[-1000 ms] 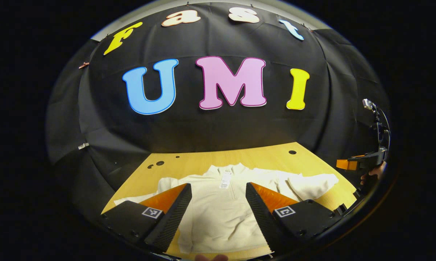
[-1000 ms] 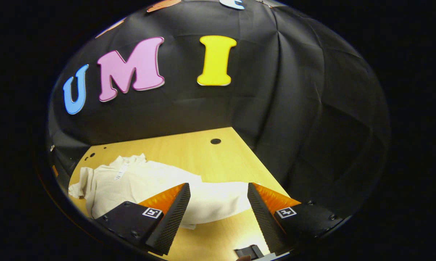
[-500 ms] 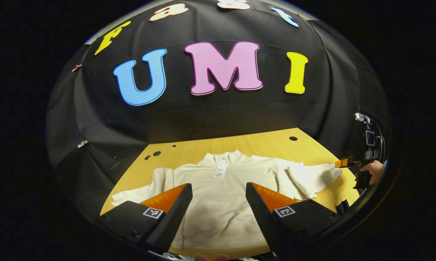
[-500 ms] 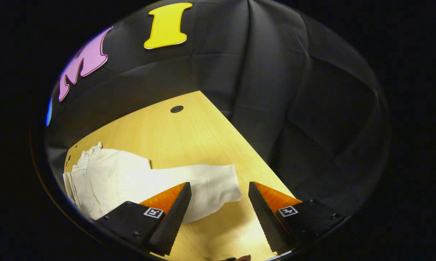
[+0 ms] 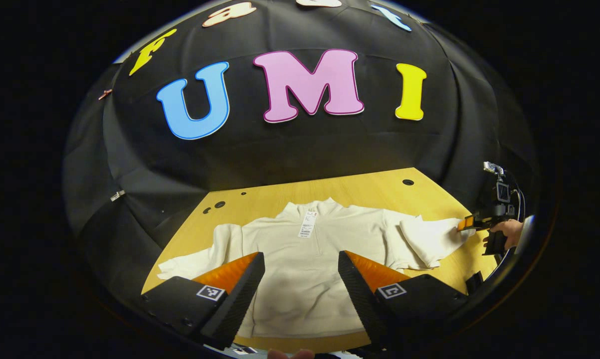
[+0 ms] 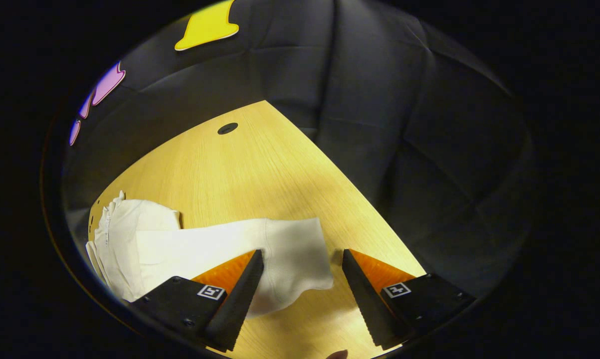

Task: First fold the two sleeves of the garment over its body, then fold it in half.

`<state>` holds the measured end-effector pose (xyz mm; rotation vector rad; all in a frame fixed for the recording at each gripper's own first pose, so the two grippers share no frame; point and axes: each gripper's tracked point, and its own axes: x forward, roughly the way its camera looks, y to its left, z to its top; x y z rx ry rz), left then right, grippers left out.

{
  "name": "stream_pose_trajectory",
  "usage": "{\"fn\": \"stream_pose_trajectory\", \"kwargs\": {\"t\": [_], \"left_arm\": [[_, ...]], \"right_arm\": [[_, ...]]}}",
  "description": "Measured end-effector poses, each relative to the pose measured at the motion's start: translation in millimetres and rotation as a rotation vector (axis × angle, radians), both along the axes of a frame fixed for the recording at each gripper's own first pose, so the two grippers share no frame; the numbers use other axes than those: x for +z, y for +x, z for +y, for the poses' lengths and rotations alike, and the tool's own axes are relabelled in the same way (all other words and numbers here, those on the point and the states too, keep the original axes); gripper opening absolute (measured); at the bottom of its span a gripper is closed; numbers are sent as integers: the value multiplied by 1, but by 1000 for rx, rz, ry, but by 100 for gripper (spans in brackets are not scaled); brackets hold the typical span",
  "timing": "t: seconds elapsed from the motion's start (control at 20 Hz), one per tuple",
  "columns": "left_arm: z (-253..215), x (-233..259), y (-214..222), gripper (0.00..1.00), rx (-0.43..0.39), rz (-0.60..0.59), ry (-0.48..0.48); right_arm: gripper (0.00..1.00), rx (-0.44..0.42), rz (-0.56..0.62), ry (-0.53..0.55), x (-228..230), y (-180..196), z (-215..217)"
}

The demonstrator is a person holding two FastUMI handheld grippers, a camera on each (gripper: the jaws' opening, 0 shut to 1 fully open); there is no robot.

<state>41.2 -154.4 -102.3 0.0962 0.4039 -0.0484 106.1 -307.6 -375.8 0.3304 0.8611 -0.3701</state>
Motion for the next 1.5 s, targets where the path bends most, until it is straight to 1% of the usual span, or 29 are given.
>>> {"fn": "stream_pose_trajectory", "kwargs": {"t": [0.1, 0.15, 0.2, 0.25, 0.3, 0.35, 0.4, 0.45, 0.55, 0.6, 0.65, 0.75, 0.85, 0.9, 0.95, 1.05, 1.15, 1.3, 1.5], "left_arm": [[2, 1, -2, 95, 6, -1, 4], [2, 1, -3, 95, 7, -1, 5], [2, 1, -3, 95, 9, -1, 5], [2, 0, -3, 95, 11, -1, 6], [3, 0, -4, 95, 12, -3, 7], [3, 0, -5, 95, 11, -5, 8], [2, 0, -5, 95, 11, -6, 8], [3, -1, -5, 95, 9, -6, 8], [3, -2, -6, 95, 12, -4, 6], [4, -4, -7, 95, 16, -4, 6], [5, -2, -8, 95, 23, -3, 4], [8, -4, -9, 95, 41, 3, -7], [10, -7, -15, 96, 53, 7, -25], [12, -10, -17, 95, 54, 10, -26], [14, -9, -18, 95, 52, 11, -28], [18, -6, -16, 95, 40, 0, -44], [26, -5, -16, 95, 22, -9, -45], [40, -4, -15, 95, 9, -21, -56], [59, 0, -15, 95, 3, -37, -79]], "right_arm": [[98, 6, -4, -6, 1, 1, 0], [92, 17, 11, -25, -2, 1, 4], [99, 35, 31, -58, -9, 0, 9], [98, 55, 29, -74, -8, 3, 12], [96, 62, 29, -68, -9, 5, 17], [89, 61, 25, -60, -8, 4, 12], [88, 48, 24, -58, -8, 4, 9], [73, 36, 23, -55, -10, 4, 10], [38, 7, 19, -56, -8, 0, 1], [31, -8, 22, -61, -6, -1, 0], [34, -19, 35, -63, -7, 0, 1], [23, -15, 43, -60, -5, 3, 6], [15, -15, 29, -23, -5, 5, 8], [12, -14, 29, 3, -4, 4, 11], [12, -7, 29, 37, -2, 1, 16], [12, 7, 12, 40, 6, 0, 26], [12, 26, -53, 37, 29, 4, 39], [12, 36, -149, 56, 77, 6, 58], [12, 88, -224, 55, 115, 16, 113]]}}
